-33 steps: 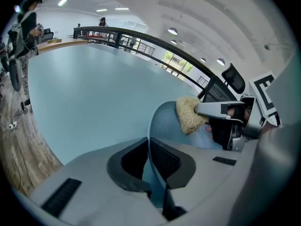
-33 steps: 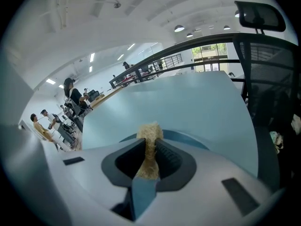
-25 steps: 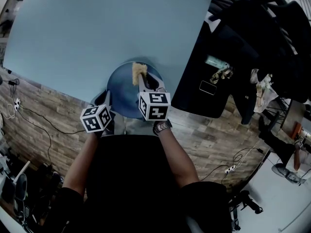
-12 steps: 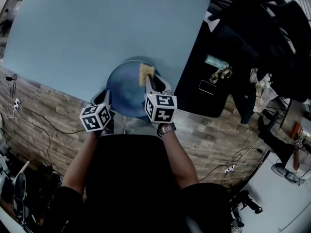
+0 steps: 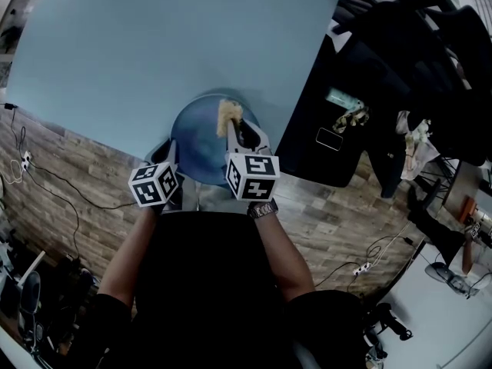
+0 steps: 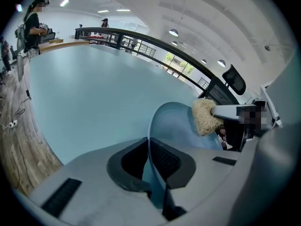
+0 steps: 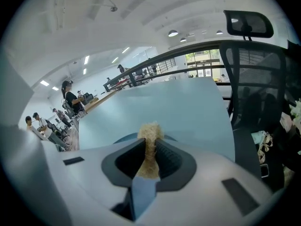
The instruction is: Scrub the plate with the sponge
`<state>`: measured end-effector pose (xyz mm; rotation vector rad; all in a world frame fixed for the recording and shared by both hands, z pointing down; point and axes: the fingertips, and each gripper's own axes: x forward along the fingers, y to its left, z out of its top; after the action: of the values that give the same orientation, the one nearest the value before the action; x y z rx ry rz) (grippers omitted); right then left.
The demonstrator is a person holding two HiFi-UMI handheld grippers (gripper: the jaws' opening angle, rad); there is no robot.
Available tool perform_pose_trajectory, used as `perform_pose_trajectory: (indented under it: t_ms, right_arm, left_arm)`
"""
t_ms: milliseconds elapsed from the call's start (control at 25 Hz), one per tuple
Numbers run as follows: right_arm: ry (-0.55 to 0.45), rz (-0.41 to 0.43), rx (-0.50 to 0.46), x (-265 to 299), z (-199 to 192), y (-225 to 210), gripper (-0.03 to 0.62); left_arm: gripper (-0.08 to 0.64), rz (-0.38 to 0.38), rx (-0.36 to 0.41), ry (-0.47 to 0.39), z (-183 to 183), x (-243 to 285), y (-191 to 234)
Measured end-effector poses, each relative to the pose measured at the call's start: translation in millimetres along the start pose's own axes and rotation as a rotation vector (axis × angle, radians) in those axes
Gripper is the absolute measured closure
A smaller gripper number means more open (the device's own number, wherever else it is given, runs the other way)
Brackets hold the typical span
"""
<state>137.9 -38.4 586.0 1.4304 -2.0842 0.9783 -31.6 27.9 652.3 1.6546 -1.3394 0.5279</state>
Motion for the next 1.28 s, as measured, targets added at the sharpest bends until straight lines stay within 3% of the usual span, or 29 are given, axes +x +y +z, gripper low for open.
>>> perform_pose_trajectory:
  t_ms: [680, 1280]
  right_arm:
    - [0.088, 0.208, -0.094, 25.1, -25.3, 93.2, 0.526]
    - [0.145, 0.202, -0.074, 40.0, -44.6, 92.2, 0.526]
  left_arm:
    - [0.555, -0.002, 0.000, -0.002, 0.8, -0.6, -1.1]
    - [0.555, -0.010, -0.006, -0.009, 1.1, -1.1, 0.6]
